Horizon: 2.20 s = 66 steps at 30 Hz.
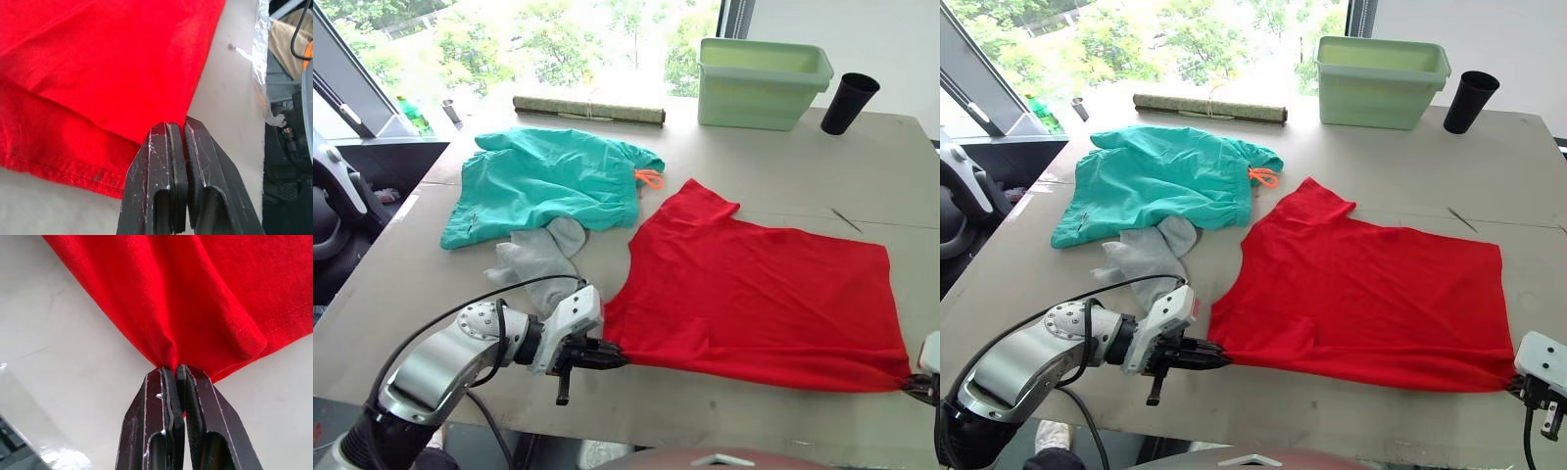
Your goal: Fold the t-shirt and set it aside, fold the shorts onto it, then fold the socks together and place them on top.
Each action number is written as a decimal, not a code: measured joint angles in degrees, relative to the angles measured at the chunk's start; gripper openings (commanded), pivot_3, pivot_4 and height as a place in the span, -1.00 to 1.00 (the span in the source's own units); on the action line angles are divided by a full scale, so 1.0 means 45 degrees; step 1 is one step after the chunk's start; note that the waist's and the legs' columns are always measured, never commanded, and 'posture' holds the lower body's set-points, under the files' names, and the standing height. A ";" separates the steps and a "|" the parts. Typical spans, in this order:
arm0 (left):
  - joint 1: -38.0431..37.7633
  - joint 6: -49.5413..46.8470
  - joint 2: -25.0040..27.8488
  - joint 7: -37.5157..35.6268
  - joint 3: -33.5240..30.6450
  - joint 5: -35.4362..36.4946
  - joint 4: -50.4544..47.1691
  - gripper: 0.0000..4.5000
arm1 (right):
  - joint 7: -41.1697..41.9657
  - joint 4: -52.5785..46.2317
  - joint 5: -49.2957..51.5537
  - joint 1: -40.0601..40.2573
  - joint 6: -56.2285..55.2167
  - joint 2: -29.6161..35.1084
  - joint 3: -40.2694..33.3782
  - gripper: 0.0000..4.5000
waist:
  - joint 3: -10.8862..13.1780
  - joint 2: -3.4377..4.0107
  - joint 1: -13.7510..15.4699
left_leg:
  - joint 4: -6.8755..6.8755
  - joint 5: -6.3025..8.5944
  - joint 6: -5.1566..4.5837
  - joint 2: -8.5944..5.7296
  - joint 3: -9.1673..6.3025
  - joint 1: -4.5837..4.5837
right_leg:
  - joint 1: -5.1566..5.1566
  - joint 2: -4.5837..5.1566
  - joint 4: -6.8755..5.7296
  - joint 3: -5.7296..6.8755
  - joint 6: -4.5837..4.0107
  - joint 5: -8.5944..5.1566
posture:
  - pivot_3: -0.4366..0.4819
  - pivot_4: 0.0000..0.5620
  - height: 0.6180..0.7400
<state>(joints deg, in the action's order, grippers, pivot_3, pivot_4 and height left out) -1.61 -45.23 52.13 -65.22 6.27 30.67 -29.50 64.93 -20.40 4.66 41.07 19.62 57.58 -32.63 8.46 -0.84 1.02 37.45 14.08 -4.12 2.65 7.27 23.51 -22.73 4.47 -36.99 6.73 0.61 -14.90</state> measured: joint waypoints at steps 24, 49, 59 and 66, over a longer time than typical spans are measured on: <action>0.9505 -0.0230 -0.6700 0.6271 -0.1640 0.1112 0.8005 0.70 | -0.6503 -0.5915 0.5774 -0.5744 0.2899 -0.6528 0.1885 0.74 | -0.0011 -0.0046 0.0127 | 0.0145 -0.0054 0.0060 -0.0034 -0.0066 0.0068 | 0.0002 -0.0030 -0.0097 0.0029 -0.0007 0.0099 | -0.05 -0.47 1.00; 0.6675 0.4695 -0.3470 -0.2716 0.1965 -0.1342 0.6133 0.70 | -1.2314 -0.7009 0.0965 -0.3141 0.7444 -0.9087 0.5186 0.84 | -0.0046 0.0037 -0.0069 | 0.0142 -0.0035 0.0102 -0.0006 -0.0060 0.0063 | -0.0073 0.0002 -0.0179 0.0008 -0.0063 0.0025 | -0.05 -0.47 1.00; 0.6279 0.4973 -0.3579 -0.2977 0.2035 -0.1413 0.5416 0.70 | -1.2680 -0.7206 0.0940 -0.2722 0.7305 -1.0141 0.4411 -0.96 | -0.0047 0.0035 -0.0063 | 0.0137 -0.0041 0.0056 -0.0016 -0.0050 0.0073 | -0.0068 -0.0007 -0.0169 0.0001 0.0027 0.0022 | -0.05 -0.47 1.00; 0.6207 0.4926 -0.3674 -0.3105 0.2071 -0.1391 0.5318 0.70 | -1.2425 -0.7771 0.1838 -0.2118 0.7085 -1.1143 0.3348 -0.96 | -0.0047 0.0036 -0.0062 | 0.0137 -0.0006 -0.0001 -0.0009 -0.0051 0.0066 | -0.0072 -0.0013 -0.0167 0.0000 0.0028 0.0016 | -0.05 -0.47 1.00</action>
<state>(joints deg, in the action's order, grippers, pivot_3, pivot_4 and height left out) 26.32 -23.06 35.60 -79.19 15.59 24.41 -5.57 9.02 -55.37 12.93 31.54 51.51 7.44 -17.56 8.24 -0.68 0.74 38.06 14.05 -4.12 2.61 7.04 23.81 -23.06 4.41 -37.74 6.73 0.73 -14.83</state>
